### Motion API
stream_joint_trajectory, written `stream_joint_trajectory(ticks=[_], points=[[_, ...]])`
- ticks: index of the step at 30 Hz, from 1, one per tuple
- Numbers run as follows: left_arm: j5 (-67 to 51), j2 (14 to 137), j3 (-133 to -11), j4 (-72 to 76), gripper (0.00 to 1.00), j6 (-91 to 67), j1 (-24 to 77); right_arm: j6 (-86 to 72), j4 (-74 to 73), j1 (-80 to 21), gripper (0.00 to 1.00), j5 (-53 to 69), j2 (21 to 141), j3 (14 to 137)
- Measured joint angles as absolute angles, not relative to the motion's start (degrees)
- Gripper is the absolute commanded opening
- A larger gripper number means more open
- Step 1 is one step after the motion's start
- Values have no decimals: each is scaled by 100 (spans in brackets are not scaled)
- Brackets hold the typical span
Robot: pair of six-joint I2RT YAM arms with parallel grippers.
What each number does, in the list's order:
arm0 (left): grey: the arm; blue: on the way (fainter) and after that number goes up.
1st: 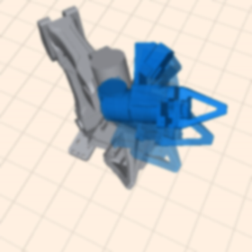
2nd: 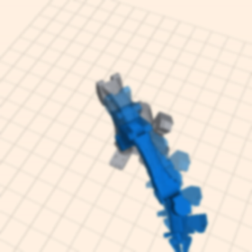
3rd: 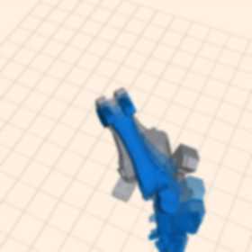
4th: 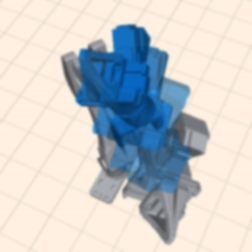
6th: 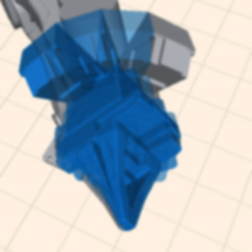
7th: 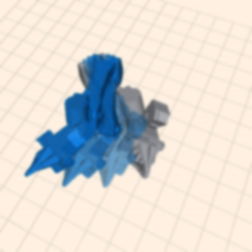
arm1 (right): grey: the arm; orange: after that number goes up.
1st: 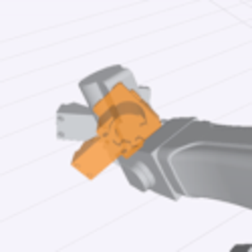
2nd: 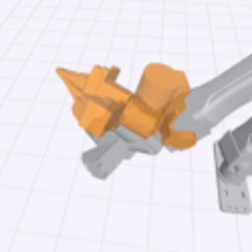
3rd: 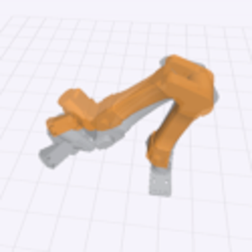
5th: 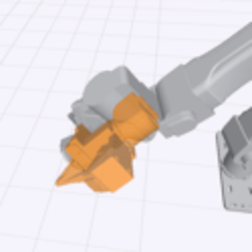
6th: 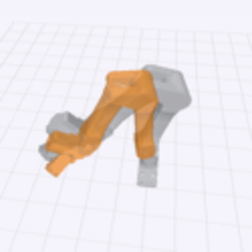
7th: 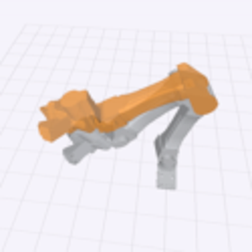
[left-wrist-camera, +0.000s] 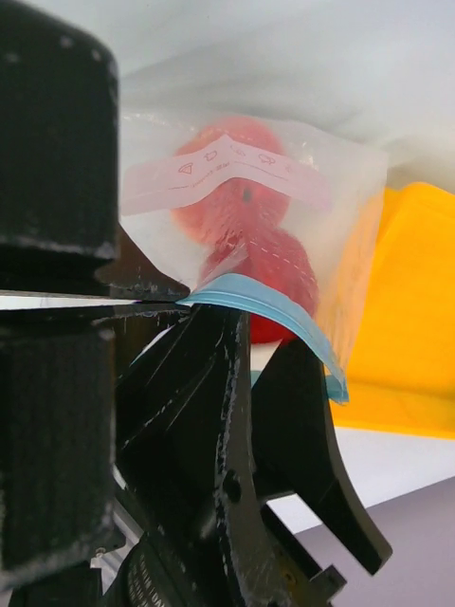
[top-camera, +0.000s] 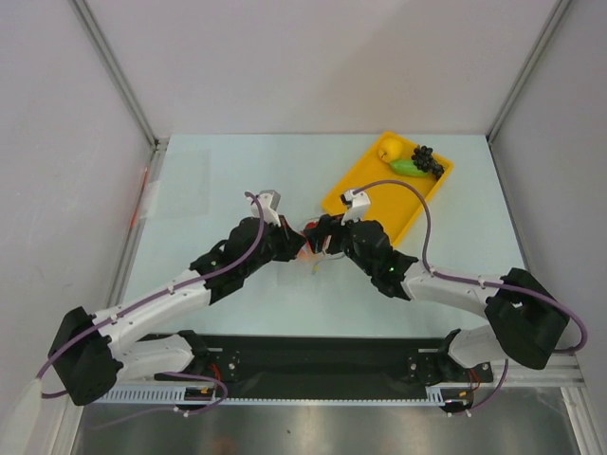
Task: Place the food in the zip-top bag and seal the zipper
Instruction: Place the fake fruit in the zipper food storage bag, then pick up the fake fruit from the bin.
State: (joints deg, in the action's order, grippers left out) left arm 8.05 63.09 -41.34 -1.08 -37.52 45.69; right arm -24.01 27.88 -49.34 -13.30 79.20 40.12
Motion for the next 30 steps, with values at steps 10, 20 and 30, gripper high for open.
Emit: stream_joint_trajectory(ticks=[10,20,30], points=[[722,6355,-4119,16,0,-3763,4554,-2434,1944,-4825,89,-1632,7542,4156],[797,6528,-4112,-25,0,-3865,4510,-2499,854,-3979,86,-1855,7011,4663],[895,6453,-3964,30,1,-3929,4501,-2370,152,-2252,86,-1640,7614,4989]])
